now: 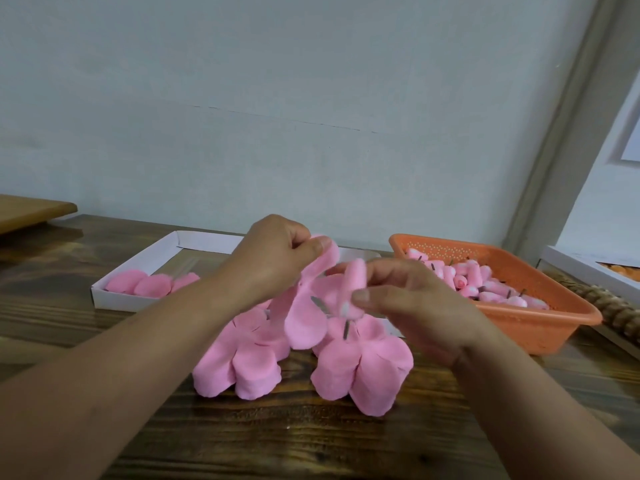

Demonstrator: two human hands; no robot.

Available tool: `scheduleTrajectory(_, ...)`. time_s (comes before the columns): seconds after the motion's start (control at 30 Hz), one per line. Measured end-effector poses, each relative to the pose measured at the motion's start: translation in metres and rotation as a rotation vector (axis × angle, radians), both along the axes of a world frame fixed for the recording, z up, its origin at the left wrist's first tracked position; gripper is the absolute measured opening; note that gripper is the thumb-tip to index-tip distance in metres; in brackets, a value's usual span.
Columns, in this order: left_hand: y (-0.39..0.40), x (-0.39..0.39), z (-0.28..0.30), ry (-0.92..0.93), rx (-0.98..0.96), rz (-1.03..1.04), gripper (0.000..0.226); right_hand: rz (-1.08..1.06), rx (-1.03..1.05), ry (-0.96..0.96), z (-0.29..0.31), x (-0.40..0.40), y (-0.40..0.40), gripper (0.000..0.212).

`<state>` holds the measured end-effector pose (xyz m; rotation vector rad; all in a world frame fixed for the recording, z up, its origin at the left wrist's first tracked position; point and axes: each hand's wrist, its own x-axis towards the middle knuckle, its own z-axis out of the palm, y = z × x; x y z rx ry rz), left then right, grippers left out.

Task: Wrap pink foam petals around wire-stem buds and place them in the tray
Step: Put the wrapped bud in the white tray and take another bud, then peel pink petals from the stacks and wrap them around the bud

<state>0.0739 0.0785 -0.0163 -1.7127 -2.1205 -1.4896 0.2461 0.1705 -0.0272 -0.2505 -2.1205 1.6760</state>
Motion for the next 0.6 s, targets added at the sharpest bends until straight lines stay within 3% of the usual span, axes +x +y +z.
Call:
scheduleTrajectory(0.07, 0.002, 0.003, -0.003, -0.017, 0.042, 0.016, 0.056, 0.020, 0.062, -0.055, -0.002, -0.004, -0.007, 0.022)
scheduleTrajectory(0.13, 0.003, 0.006, -0.006, -0.129, 0.060, 0.021, 0.054, 0.028, -0.026, -0.011, 0.000, -0.008, -0.010, 0.013)
scheduleTrajectory(0.2, 0.007, 0.013, -0.011, -0.479, 0.060, -0.014, 0.056, 0.045, -0.238, 0.076, 0.006, -0.010, -0.009, 0.009)
scheduleTrajectory(0.27, 0.007, 0.021, -0.015, -0.847, -0.006, -0.013, 0.055, 0.031, -0.315, 0.166, 0.012, -0.012, -0.004, 0.011)
scheduleTrajectory(0.33, 0.006, 0.025, -0.023, -1.034, -0.096, -0.047, 0.055, 0.007, -0.314, 0.223, 0.016, -0.013, -0.002, 0.009)
scheduleTrajectory(0.47, -0.005, 0.032, -0.044, -1.319, -0.255, -0.419, 0.099, -0.067, -0.304, 0.278, 0.017, -0.014, 0.005, 0.005)
scheduleTrajectory(0.6, -0.012, 0.043, -0.049, -1.299, -0.162, -0.789, 0.103, -0.109, -0.142, 0.140, 0.014, -0.010, 0.008, 0.006)
